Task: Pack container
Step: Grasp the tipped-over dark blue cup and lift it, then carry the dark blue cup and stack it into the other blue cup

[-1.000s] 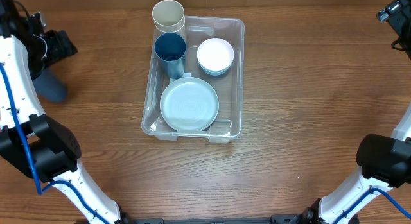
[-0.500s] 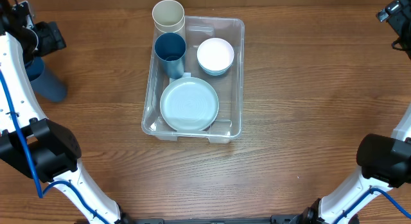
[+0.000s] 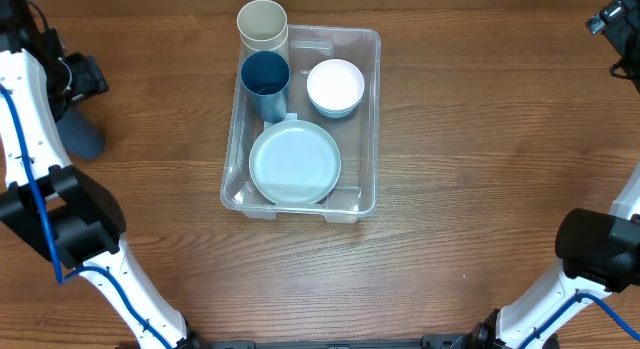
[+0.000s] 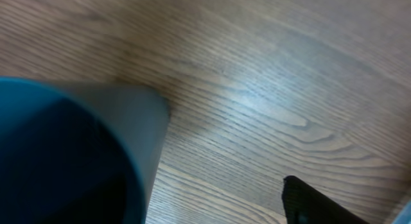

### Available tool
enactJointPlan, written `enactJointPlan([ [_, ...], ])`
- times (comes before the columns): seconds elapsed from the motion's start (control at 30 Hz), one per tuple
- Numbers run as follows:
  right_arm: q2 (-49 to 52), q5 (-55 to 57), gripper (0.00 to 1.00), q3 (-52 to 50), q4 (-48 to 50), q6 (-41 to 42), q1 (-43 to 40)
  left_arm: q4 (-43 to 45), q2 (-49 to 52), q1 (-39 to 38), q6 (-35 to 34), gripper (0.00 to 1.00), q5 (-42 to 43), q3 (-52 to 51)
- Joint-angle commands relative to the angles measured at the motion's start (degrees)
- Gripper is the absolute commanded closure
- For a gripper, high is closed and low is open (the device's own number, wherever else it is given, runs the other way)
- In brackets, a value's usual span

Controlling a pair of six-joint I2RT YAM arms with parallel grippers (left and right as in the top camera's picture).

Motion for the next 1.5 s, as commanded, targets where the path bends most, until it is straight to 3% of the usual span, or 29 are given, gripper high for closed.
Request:
enactJointPlan([
  [0.0,-0.1,0.7,0.0,0.3,0.3,0.4,0.0,-0.2,1.8,0.6,-0.6,0.83,-0.1,1.3],
  [0.03,-0.1,0.7,0.0,0.3,0.3,0.4,0.0,-0.2,2.1,0.6,-1.0,0.96,0.0,1.3],
  [0.27,-0.1,0.7,0.0,0.3,0.3,0.4,0.0,-0.3,-2.0,0.8,-1.8,0.96,12.5,2.3],
  [0.47,-0.1,0.7,0.0,0.3,0.3,0.4,0.0,0.1,-14.7,-1.5,-0.5,0.96,26.9,7.4],
  [0.57,-0.1,0.7,0.0,0.3,0.3,0.4,0.0,0.1,-20.8,-5.1,2.0,0.96,28.4,9.2],
  [0.7,-0.1,0.7,0.0,0.3,0.3,0.4,0.0,-0.5,-28.3,-16.6,10.0,0.96,28.2,9.6],
  [0.9,-0.1,0.7,0.0,0.3,0.3,0.4,0.0,-4.5,-28.6,-36.9,20.0,0.96,11.3,9.5],
  [1.07,-0.1,0.7,0.0,0.3,0.3,0.4,0.0,-6.2,-25.7,-47.5,20.3,0.96,-9.1,9.5],
  [1.47,-0.1,0.7,0.0,0.3,0.3,0.4,0.0,-7.8,-15.8,-47.6,19.9,0.96,-11.0,7.9],
])
